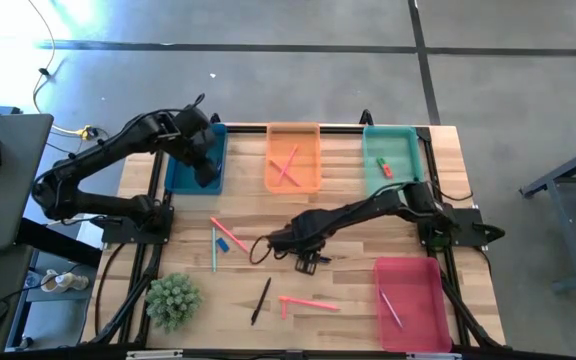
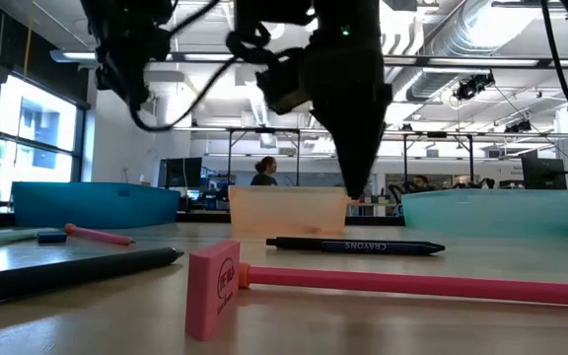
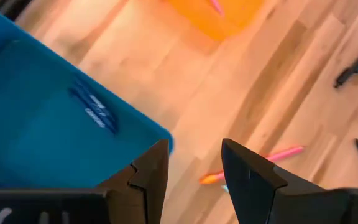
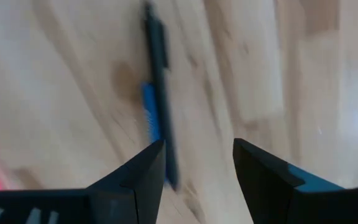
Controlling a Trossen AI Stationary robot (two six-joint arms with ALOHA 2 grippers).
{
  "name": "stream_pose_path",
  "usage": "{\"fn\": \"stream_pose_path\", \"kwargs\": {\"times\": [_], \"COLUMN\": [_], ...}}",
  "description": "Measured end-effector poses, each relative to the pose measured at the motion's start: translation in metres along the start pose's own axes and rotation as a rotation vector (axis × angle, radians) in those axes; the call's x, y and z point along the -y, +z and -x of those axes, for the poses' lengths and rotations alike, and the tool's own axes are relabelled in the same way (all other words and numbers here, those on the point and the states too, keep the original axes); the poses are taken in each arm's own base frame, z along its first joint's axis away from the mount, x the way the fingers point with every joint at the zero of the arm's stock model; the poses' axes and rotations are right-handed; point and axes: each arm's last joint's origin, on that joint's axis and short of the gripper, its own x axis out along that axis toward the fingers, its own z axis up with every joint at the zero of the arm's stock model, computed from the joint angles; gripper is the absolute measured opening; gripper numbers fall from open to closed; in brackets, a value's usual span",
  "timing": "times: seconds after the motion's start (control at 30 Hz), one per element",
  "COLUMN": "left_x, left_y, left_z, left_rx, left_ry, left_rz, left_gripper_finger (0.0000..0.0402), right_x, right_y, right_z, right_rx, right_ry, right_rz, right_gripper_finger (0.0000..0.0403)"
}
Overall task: Sort crayons/erasers/pens/pencils in bins
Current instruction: Put the black pen into the pink bin
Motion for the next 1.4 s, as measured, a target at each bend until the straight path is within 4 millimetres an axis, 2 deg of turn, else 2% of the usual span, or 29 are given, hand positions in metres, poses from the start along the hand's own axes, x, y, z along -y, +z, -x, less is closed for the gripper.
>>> {"fn": "stream_pose_path", "kwargs": {"times": [0.13, 0.4, 0.63, 0.93, 1.27, 1.4], "left_x": [0.010, 0.017, 0.016, 0.016, 0.016, 0.016], "left_y": [-0.003, -0.003, -0.003, -0.003, -0.003, -0.003], "left_z": [0.002, 0.000, 0.000, 0.000, 0.000, 0.000], "left_rx": [0.005, -0.002, 0.005, 0.007, 0.007, 0.007], "left_ry": [-0.012, -0.018, 0.043, 0.055, 0.056, 0.056], "left_rz": [0.005, 0.010, 0.015, 0.021, 0.022, 0.022], "left_gripper_finger": [0.0136, 0.0136, 0.0136, 0.0136, 0.0136, 0.0136], "right_x": [-0.010, -0.015, -0.014, -0.017, -0.019, -0.019], "right_y": [0.006, 0.017, 0.012, 0.017, 0.020, 0.018], "right_z": [0.001, -0.001, -0.023, -0.034, -0.059, -0.062], "right_rx": [0.096, 0.226, 0.210, 0.300, 0.247, 0.238], "right_ry": [0.046, 0.072, 0.087, 0.128, 0.097, 0.077], "right_rz": [0.016, 0.109, 0.106, 0.104, 0.099, 0.056], "right_gripper_finger": [0.0181, 0.0181, 0.0181, 0.0181, 0.0181, 0.0180]}}
